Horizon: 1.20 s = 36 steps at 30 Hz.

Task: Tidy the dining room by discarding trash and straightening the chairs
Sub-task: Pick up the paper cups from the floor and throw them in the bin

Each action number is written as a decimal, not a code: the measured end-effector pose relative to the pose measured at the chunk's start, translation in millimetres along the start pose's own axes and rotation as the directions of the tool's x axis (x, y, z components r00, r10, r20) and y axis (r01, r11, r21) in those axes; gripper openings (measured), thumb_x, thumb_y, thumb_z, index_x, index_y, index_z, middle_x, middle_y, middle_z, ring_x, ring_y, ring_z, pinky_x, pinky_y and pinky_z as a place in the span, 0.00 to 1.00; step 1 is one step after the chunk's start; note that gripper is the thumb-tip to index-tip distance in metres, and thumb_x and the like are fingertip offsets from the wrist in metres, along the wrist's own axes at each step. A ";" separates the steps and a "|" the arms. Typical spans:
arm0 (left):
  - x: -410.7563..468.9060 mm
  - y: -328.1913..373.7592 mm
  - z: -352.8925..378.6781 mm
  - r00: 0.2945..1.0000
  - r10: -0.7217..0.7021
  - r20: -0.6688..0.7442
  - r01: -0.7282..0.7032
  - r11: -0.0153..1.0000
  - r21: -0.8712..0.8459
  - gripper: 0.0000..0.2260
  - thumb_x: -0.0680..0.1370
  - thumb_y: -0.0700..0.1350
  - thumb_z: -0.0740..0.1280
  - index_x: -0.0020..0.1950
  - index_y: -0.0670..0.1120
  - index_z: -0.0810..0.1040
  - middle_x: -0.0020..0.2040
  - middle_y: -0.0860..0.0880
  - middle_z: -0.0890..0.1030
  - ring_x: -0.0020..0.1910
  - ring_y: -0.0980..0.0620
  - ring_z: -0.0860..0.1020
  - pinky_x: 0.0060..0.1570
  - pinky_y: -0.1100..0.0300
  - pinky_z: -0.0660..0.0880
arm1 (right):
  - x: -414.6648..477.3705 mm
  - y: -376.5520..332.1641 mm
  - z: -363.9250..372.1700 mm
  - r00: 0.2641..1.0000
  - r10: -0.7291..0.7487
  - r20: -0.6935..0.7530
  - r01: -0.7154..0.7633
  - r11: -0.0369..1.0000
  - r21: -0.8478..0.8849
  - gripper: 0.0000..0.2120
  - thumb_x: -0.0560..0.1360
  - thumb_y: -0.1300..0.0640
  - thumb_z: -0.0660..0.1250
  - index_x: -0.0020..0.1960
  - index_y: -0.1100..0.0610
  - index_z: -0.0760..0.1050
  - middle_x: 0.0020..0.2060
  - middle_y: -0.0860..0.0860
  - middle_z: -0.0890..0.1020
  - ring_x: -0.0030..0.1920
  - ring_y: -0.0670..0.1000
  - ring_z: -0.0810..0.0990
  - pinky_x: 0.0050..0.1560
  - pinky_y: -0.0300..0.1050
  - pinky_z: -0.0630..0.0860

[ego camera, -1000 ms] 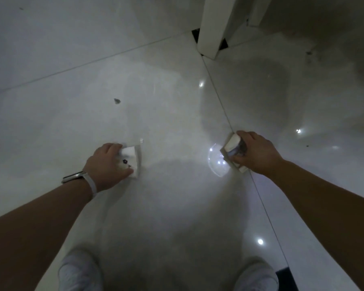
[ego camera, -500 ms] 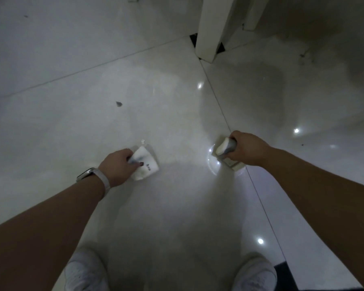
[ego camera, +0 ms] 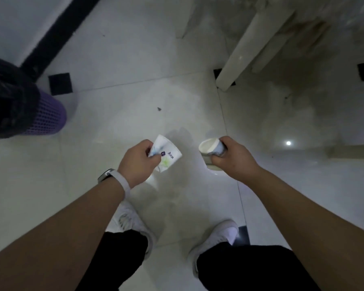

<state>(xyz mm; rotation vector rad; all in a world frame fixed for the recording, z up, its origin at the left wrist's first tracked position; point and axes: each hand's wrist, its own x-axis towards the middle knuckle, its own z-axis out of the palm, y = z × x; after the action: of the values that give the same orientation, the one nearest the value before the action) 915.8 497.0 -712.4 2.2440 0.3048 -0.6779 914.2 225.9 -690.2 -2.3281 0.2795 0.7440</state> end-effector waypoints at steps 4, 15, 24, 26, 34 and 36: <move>-49.6 14.8 -71.2 0.994 -0.052 -0.094 0.044 0.995 -0.085 0.08 0.75 0.44 0.70 0.40 0.45 0.73 0.32 0.51 0.75 0.32 0.52 0.72 0.34 0.58 0.67 | -34.1 -81.9 -30.1 0.998 -0.056 0.009 0.057 0.998 -0.037 0.15 0.71 0.50 0.72 0.55 0.51 0.73 0.46 0.49 0.81 0.46 0.53 0.79 0.46 0.50 0.76; -125.3 -1.7 -224.4 0.956 -0.141 -0.256 0.045 0.936 -0.349 0.06 0.76 0.44 0.70 0.42 0.47 0.75 0.35 0.51 0.78 0.33 0.55 0.72 0.34 0.62 0.68 | -80.0 -281.9 -33.1 0.975 -0.189 0.115 0.207 0.963 -0.172 0.17 0.70 0.47 0.73 0.55 0.49 0.73 0.46 0.47 0.81 0.46 0.51 0.79 0.48 0.50 0.77; -146.3 -85.1 -331.4 0.894 -0.271 -0.356 0.066 0.868 -0.493 0.08 0.76 0.45 0.70 0.39 0.48 0.73 0.35 0.50 0.77 0.31 0.59 0.70 0.33 0.60 0.68 | -75.0 -431.5 48.7 0.930 -0.300 0.213 0.348 0.905 -0.245 0.16 0.71 0.47 0.72 0.56 0.49 0.73 0.46 0.45 0.81 0.46 0.49 0.79 0.47 0.46 0.75; -153.8 -100.4 -352.1 0.872 -0.300 -0.388 0.073 0.861 -0.503 0.06 0.76 0.45 0.70 0.42 0.46 0.74 0.36 0.49 0.78 0.32 0.56 0.72 0.35 0.57 0.70 | -74.7 -458.3 69.0 0.912 -0.332 0.243 0.387 0.891 -0.237 0.16 0.71 0.47 0.72 0.55 0.48 0.72 0.45 0.44 0.80 0.46 0.49 0.79 0.47 0.47 0.76; -146.2 -146.5 -403.8 0.814 -0.404 -0.418 0.114 0.816 -0.567 0.02 0.76 0.45 0.69 0.46 0.50 0.77 0.39 0.52 0.81 0.36 0.54 0.77 0.37 0.58 0.72 | -56.4 -526.5 120.3 0.851 -0.384 0.358 0.482 0.841 -0.246 0.14 0.72 0.47 0.70 0.54 0.48 0.70 0.43 0.43 0.79 0.43 0.45 0.78 0.42 0.43 0.74; -135.1 -153.4 -409.2 0.805 -0.432 -0.407 0.133 0.799 -0.586 0.02 0.77 0.45 0.69 0.46 0.49 0.76 0.39 0.52 0.80 0.35 0.55 0.76 0.35 0.59 0.72 | -44.1 -536.3 128.2 0.842 -0.376 0.388 0.485 0.841 -0.238 0.15 0.72 0.47 0.70 0.55 0.48 0.71 0.43 0.42 0.79 0.43 0.43 0.78 0.42 0.41 0.74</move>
<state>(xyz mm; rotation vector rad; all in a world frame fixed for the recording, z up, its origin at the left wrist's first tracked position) 894.3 899.3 -495.7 1.7969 1.0125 -0.0704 1027.0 714.4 -456.3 -2.3831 -0.5563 0.9758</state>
